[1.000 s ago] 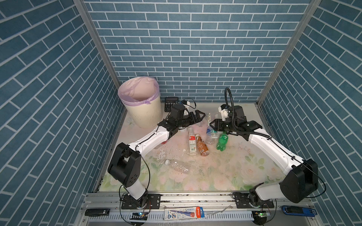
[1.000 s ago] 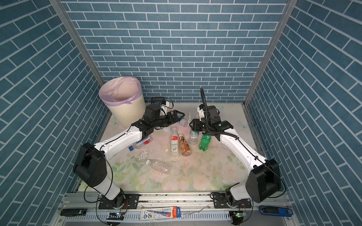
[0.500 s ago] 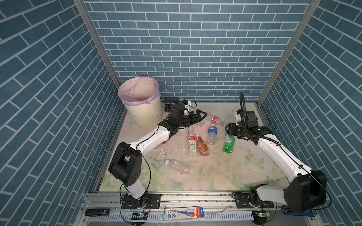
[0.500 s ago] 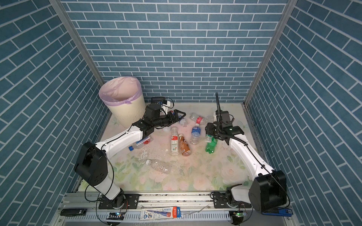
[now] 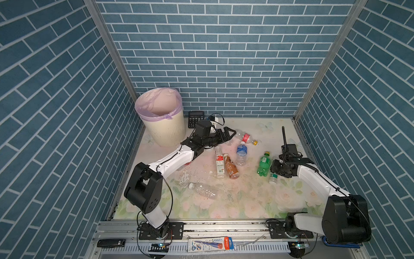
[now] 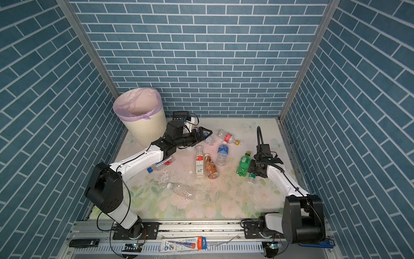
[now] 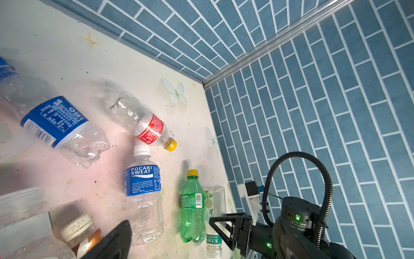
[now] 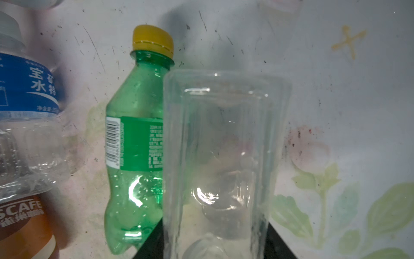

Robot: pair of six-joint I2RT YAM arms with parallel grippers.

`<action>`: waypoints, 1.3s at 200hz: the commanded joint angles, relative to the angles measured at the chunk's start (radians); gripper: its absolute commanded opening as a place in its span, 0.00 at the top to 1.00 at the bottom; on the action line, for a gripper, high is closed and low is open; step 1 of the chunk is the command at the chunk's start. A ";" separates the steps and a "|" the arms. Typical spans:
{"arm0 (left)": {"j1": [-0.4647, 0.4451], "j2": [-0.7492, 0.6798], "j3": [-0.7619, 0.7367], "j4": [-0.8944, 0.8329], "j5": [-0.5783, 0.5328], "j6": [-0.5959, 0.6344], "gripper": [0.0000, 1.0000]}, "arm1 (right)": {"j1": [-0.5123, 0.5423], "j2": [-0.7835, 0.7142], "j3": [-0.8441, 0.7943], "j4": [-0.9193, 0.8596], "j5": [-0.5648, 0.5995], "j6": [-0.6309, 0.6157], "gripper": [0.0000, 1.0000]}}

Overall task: Throw the plastic bottles in the bin
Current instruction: 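Close the right gripper on the clear bottle beside the green Sprite bottle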

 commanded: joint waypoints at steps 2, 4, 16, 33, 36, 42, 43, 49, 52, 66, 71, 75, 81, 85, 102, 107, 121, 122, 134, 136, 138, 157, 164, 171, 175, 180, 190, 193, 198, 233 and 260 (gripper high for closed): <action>0.009 -0.015 -0.018 0.008 0.010 0.010 0.01 | -0.005 -0.003 -0.016 0.025 0.000 0.001 0.65; 0.009 -0.016 -0.018 0.008 0.010 0.010 0.01 | -0.005 -0.003 -0.016 0.024 0.000 0.001 0.65; 0.009 -0.012 -0.018 0.011 0.012 0.008 0.01 | -0.007 -0.003 -0.015 0.023 -0.003 0.000 0.65; 0.009 -0.013 -0.020 0.014 0.014 0.006 0.01 | -0.007 -0.004 -0.013 0.019 -0.007 -0.001 0.66; 0.009 -0.013 -0.020 0.014 0.014 0.006 0.01 | -0.008 -0.005 -0.013 0.019 -0.007 -0.001 0.66; 0.009 -0.014 -0.020 0.014 0.014 0.007 0.01 | -0.007 -0.006 -0.012 0.018 -0.007 -0.001 0.66; 0.009 -0.014 -0.020 0.014 0.014 0.007 0.01 | -0.007 -0.006 -0.012 0.018 -0.007 -0.001 0.66; 0.009 -0.014 -0.020 0.013 0.013 0.006 0.01 | -0.008 -0.006 -0.013 0.018 -0.007 -0.001 0.66; 0.009 -0.015 -0.020 0.012 0.014 0.006 0.01 | -0.008 -0.006 -0.013 0.017 -0.007 -0.001 0.66; 0.008 -0.018 -0.021 0.011 0.013 0.008 0.01 | -0.008 -0.006 -0.011 0.016 -0.010 -0.003 0.66; 0.009 -0.016 -0.023 0.011 0.013 0.008 0.01 | -0.008 -0.007 -0.012 0.018 -0.011 -0.002 0.66; 0.009 -0.018 -0.023 0.010 0.013 0.008 0.01 | -0.008 -0.007 -0.012 0.018 -0.013 -0.001 0.66; 0.009 -0.019 -0.024 0.008 0.014 0.008 0.01 | -0.008 -0.008 -0.010 0.018 -0.014 -0.001 0.66; 0.009 -0.019 -0.024 0.008 0.014 0.008 0.01 | -0.008 -0.009 -0.010 0.017 -0.014 -0.002 0.66; 0.008 -0.027 -0.030 0.005 0.014 0.009 0.01 | -0.008 -0.013 0.001 0.007 -0.017 -0.002 0.66; 0.008 -0.028 -0.030 0.004 0.014 0.009 0.01 | -0.008 -0.017 0.007 0.002 -0.019 -0.002 0.66; 0.009 -0.030 -0.031 -0.001 0.014 0.009 0.01 | -0.008 -0.027 0.023 -0.008 -0.023 -0.008 0.66; 0.009 -0.030 -0.031 -0.001 0.014 0.010 0.01 | -0.008 -0.028 0.023 -0.008 -0.023 -0.008 0.66; 0.008 -0.031 -0.029 -0.004 0.013 0.012 0.01 | -0.008 -0.030 0.032 -0.013 -0.025 -0.013 0.66; 0.009 -0.031 -0.029 -0.005 0.013 0.011 0.01 | -0.008 -0.029 0.033 -0.013 -0.024 -0.015 0.66; 0.009 -0.034 -0.029 -0.006 0.013 0.011 0.01 | -0.008 -0.029 0.035 -0.013 -0.022 -0.017 0.66; 0.009 -0.033 -0.029 -0.006 0.011 0.010 0.01 | -0.008 -0.012 0.039 -0.014 -0.017 -0.024 0.66; 0.009 -0.034 -0.029 -0.007 0.011 0.009 0.01 | -0.007 -0.008 0.036 -0.011 -0.023 -0.024 0.66; 0.009 -0.035 -0.030 -0.009 0.010 0.009 0.01 | -0.008 -0.004 0.031 -0.006 -0.025 -0.024 0.66; 0.009 -0.036 -0.029 -0.010 0.010 0.011 0.01 | -0.008 -0.002 0.030 -0.003 -0.027 -0.022 0.66; 0.009 -0.037 -0.029 -0.011 0.010 0.012 0.01 | -0.008 -0.001 0.028 -0.001 -0.029 -0.022 0.66; 0.008 -0.037 -0.028 -0.015 0.008 0.013 0.01 | -0.008 0.000 0.025 0.003 -0.031 -0.022 0.66; 0.009 -0.037 -0.027 -0.016 0.008 0.012 0.01 | -0.008 0.000 0.025 0.003 -0.032 -0.021 0.66; 0.009 -0.037 -0.027 -0.017 0.008 0.015 0.01 | -0.007 0.000 0.024 0.004 -0.032 -0.021 0.66; 0.008 -0.028 -0.028 -0.015 0.013 0.010 0.01 | -0.008 -0.001 0.028 0.001 -0.032 -0.024 0.66; 0.008 -0.027 -0.029 -0.017 0.011 0.009 0.01 | -0.007 0.005 0.033 0.003 -0.033 -0.028 0.66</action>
